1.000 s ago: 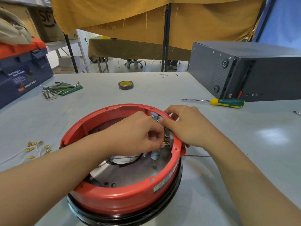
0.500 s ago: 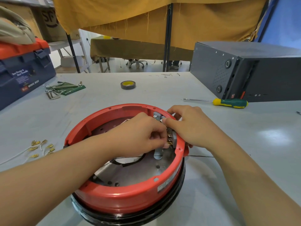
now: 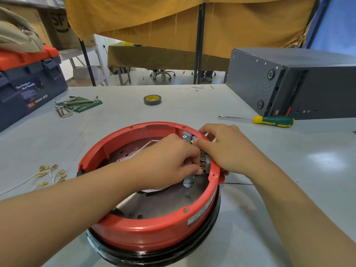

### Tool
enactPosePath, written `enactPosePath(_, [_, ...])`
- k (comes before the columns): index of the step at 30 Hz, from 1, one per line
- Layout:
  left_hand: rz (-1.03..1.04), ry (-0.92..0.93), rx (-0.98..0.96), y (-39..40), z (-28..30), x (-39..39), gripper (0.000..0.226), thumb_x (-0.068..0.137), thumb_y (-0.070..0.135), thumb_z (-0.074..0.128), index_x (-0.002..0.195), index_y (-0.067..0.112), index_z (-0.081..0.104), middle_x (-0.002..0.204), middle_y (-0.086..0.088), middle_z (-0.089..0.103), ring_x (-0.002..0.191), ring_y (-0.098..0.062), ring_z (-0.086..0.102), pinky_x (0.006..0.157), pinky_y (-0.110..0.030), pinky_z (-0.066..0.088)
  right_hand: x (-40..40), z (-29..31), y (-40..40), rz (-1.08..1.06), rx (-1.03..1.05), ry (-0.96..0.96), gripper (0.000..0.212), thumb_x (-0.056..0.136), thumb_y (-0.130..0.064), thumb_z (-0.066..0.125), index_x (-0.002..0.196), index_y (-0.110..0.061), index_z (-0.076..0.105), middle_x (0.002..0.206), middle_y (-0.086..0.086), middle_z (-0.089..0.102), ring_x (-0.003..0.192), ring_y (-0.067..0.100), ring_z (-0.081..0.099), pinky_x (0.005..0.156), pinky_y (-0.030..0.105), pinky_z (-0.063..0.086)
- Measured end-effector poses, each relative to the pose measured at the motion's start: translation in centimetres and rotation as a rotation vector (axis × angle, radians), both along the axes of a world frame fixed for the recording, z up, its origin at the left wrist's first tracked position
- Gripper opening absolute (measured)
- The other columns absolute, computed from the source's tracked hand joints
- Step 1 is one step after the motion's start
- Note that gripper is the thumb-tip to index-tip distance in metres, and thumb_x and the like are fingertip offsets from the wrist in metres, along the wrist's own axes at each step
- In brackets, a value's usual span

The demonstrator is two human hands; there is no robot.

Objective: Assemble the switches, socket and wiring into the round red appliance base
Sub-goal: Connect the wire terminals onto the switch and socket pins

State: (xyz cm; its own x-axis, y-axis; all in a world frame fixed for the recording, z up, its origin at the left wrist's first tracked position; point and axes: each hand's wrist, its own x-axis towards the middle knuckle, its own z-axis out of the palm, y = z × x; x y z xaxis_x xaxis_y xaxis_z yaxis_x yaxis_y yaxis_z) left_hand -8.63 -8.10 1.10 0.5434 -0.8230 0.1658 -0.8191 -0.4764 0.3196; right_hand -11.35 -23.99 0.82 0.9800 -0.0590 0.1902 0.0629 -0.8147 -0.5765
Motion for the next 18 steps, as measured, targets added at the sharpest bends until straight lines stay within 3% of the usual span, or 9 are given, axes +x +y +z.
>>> enactPosePath(3, [0.012,0.094,-0.032,0.03,0.22,0.09,0.011,0.084,0.021,0.068,0.078,0.012,0.071,0.072,0.004,0.07,0.062,-0.002,0.056,0.06,-0.007,0.034,0.01,-0.01,-0.04,0.006,0.025,0.009,0.019,0.088,-0.036,0.054,0.097,-0.024,0.065,0.092,0.004,0.066,0.072,0.019,0.059,0.059,0.03,0.045])
enactPosePath(5, [0.017,0.158,-0.044,0.14,0.5,0.24,0.008,0.083,0.018,0.069,0.08,0.012,0.073,0.07,0.01,0.069,0.067,0.003,0.059,0.063,-0.004,0.035,0.13,-0.07,-0.1,0.004,0.032,0.013,0.017,0.088,-0.037,0.054,0.096,-0.025,0.064,0.092,0.004,0.066,0.072,0.019,0.059,0.057,0.028,0.043])
enactPosePath(11, [0.015,0.248,-0.051,0.58,0.88,0.7,0.012,0.087,0.012,0.062,0.085,0.015,0.074,0.074,0.003,0.072,0.066,-0.001,0.062,0.06,-0.005,0.039,0.22,-0.11,-0.2,-0.018,-0.008,0.008,0.023,0.087,-0.04,0.054,0.102,-0.027,0.066,0.095,0.004,0.066,0.08,0.022,0.059,0.063,0.029,0.045])
enactPosePath(16, [0.008,0.244,-0.043,0.67,0.83,0.91,0.012,0.087,0.013,0.064,0.087,0.02,0.074,0.072,0.01,0.069,0.064,-0.001,0.059,0.057,-0.007,0.042,0.24,-0.13,-0.21,-0.011,0.0,0.012,0.023,0.088,-0.04,0.054,0.103,-0.026,0.065,0.092,0.003,0.066,0.06,0.015,0.057,0.043,0.024,0.04])
enactPosePath(18, [0.003,0.247,-0.042,0.71,0.87,0.9,0.012,0.087,0.013,0.064,0.087,0.021,0.074,0.071,0.013,0.066,0.064,0.002,0.058,0.058,-0.006,0.041,0.25,-0.13,-0.23,-0.008,0.003,0.012,0.023,0.088,-0.04,0.054,0.103,-0.026,0.065,0.092,0.003,0.066,0.06,0.014,0.056,0.042,0.023,0.039])
